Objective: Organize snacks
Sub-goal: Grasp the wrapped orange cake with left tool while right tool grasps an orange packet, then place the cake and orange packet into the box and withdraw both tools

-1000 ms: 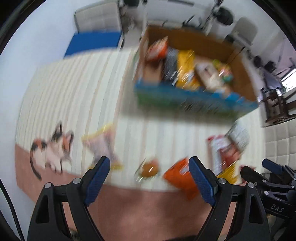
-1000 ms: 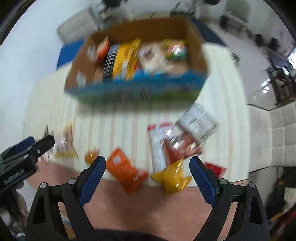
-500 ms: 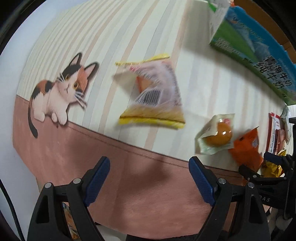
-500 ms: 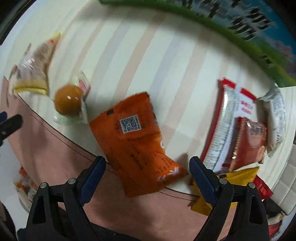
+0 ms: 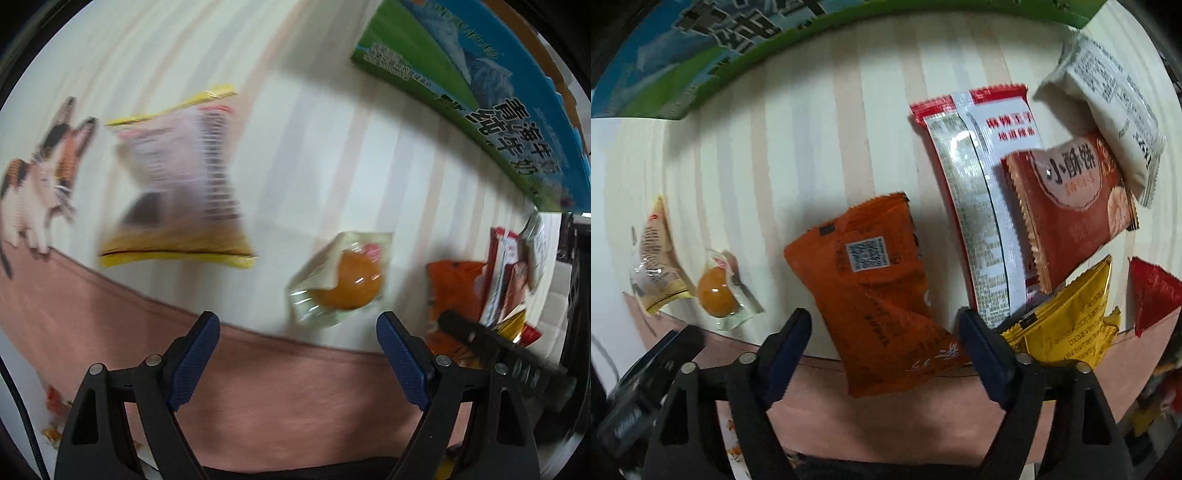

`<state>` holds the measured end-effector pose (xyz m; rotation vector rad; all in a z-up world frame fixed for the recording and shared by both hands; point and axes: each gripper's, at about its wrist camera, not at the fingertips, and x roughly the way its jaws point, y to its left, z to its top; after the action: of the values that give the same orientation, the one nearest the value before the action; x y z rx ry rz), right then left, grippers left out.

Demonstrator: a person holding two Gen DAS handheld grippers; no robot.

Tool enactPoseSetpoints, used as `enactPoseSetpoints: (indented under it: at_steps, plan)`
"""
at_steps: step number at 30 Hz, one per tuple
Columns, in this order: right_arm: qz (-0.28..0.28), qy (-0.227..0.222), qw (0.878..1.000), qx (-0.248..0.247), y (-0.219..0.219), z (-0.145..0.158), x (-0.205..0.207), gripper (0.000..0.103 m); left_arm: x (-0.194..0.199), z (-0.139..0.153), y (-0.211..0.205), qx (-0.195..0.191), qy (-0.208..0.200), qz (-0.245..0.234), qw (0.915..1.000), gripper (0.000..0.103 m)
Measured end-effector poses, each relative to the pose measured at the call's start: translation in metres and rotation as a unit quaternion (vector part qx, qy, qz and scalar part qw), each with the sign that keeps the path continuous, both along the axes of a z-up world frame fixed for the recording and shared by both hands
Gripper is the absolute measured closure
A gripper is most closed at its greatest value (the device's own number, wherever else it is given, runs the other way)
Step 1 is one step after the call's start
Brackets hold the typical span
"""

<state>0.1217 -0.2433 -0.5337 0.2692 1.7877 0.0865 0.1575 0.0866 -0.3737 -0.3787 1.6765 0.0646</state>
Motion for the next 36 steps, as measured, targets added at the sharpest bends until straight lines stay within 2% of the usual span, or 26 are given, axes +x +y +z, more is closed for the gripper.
enactPoseSetpoints:
  at_steps: [3, 6, 8, 9, 10, 13, 17, 20, 26, 32, 36]
  plan:
    - [0.022, -0.007, 1.0, -0.005, -0.003, 0.007, 0.002, 0.015, 0.008, -0.018, -0.005, -0.018, 0.019, 0.009, 0.9996, 0.016]
    - [0.033, -0.009, 0.999, -0.009, 0.005, 0.007, 0.0, 0.015, 0.015, -0.03, -0.011, -0.015, 0.026, 0.006, 0.9995, 0.018]
    - [0.031, -0.007, 0.999, -0.01, 0.007, 0.003, -0.002, 0.015, 0.019, -0.033, -0.016, -0.002, 0.027, -0.001, 0.9996, 0.027]
    - [0.029, -0.006, 0.999, -0.013, 0.008, 0.002, -0.002, 0.015, 0.021, -0.033, -0.015, 0.008, 0.019, -0.005, 0.9998, 0.036]
    - [0.028, -0.005, 0.999, -0.014, 0.008, 0.001, -0.002, 0.015, 0.022, -0.031, -0.017, 0.018, 0.011, -0.013, 0.9997, 0.04]
    - [0.027, -0.007, 0.999, -0.019, 0.024, -0.002, 0.01, 0.016, 0.022, -0.033, -0.02, 0.033, 0.011, -0.026, 0.9991, 0.043]
    - [0.045, -0.02, 0.997, -0.064, 0.039, -0.015, 0.004, 0.03, 0.016, -0.03, -0.026, 0.049, 0.003, -0.037, 0.9981, 0.047]
    - [0.054, -0.043, 0.995, -0.072, 0.051, -0.011, -0.004, 0.046, 0.009, -0.027, -0.029, 0.049, -0.002, -0.043, 0.9979, 0.05]
    - [0.033, -0.046, 0.997, -0.059, 0.051, -0.008, -0.013, 0.057, 0.005, -0.012, -0.046, 0.052, -0.013, -0.054, 0.9971, 0.051]
    - [0.008, -0.059, 0.997, -0.039, 0.041, 0.007, -0.016, 0.059, 0.002, 0.019, -0.06, 0.042, -0.036, -0.062, 0.9965, 0.052]
    - [-0.011, -0.074, 0.997, -0.014, 0.032, 0.025, -0.017, 0.06, 0.005, 0.051, -0.06, 0.03, -0.061, -0.065, 0.9956, 0.052]
